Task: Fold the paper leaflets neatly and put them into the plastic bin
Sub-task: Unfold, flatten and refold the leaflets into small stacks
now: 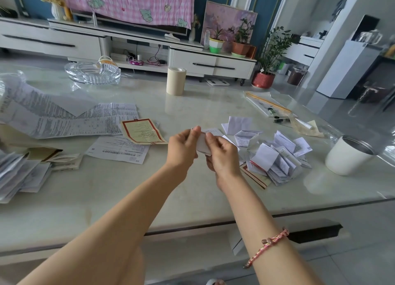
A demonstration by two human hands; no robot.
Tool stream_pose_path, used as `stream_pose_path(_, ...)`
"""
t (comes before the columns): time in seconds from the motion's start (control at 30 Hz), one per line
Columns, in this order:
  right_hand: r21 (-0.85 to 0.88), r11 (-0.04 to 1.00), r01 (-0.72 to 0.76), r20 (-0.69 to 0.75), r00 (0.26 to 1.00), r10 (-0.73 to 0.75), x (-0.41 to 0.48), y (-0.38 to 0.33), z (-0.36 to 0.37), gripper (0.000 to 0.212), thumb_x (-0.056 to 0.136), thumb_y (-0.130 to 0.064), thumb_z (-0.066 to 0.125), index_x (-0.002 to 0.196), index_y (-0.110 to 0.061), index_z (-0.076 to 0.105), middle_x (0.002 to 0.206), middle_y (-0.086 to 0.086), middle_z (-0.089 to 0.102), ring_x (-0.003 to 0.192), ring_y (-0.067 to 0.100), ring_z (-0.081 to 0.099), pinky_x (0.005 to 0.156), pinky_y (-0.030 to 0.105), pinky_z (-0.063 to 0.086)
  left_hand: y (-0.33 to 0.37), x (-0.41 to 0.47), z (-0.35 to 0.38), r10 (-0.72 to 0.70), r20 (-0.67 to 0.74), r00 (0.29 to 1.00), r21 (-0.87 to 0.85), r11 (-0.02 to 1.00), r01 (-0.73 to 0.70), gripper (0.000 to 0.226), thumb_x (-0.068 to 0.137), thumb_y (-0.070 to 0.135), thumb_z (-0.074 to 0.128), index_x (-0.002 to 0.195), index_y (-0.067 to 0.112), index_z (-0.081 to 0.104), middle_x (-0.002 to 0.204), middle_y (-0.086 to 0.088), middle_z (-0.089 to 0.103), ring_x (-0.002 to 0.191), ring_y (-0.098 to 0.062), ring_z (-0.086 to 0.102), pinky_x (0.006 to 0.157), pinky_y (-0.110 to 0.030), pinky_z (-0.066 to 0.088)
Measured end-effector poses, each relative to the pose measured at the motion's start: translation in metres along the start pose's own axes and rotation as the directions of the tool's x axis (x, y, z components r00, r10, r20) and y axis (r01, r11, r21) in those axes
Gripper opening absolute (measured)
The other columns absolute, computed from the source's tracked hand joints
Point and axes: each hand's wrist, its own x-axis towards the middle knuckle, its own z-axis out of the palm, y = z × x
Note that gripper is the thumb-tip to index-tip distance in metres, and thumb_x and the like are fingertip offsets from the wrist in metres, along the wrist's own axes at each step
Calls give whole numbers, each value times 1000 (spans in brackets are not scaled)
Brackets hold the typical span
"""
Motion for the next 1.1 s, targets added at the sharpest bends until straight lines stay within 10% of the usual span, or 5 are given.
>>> stream_pose_path(0.23,-256,954,-155,233,948,216,4,-6,-10,26,97,-17,47,71,-15,51,60,1,48,48,11,43,44,19,35,-4,4,-12,-151,-56,987,177,971,159,32,99,32,44,89,6,60,51,-6,43,34,-11,33,33,-16,24)
stream_pose_path(0.47,-356,934,-21,-343,933,-110,39,-3,-33,14,93,-12,47,104,-7,54,102,16,61,92,35,60,76,38,47,-4,5,-15,-261,-61,963,222,937,268,22,99,21,38,102,8,56,65,-5,58,49,-16,49,45,-21,41)
stream_pose_path(0.67,-890,445,-99,-189,969,-161,37,25,-29,28,98,-15,39,123,-4,40,119,17,56,109,34,55,75,37,41,-10,7,-14,-250,-11,968,287,927,243,22,93,8,38,102,7,58,67,-5,61,50,-15,52,44,-17,43)
stream_pose_path(0.87,-985,152,84,22,929,-368,36,31,-19,20,74,10,54,90,-2,59,111,20,52,101,37,50,80,38,40,-10,10,-22,-221,-4,975,322,923,211,22,94,8,39,100,7,59,69,-4,61,52,-15,53,48,-18,44)
stream_pose_path(1.1,-942,227,245,228,968,-101,35,50,-32,51,94,-32,24,136,-5,40,140,18,39,132,30,33,106,36,25,-13,15,-25,-229,-1,973,339,916,216,21,93,7,39,97,6,60,68,-4,61,53,-15,53,51,-21,43)
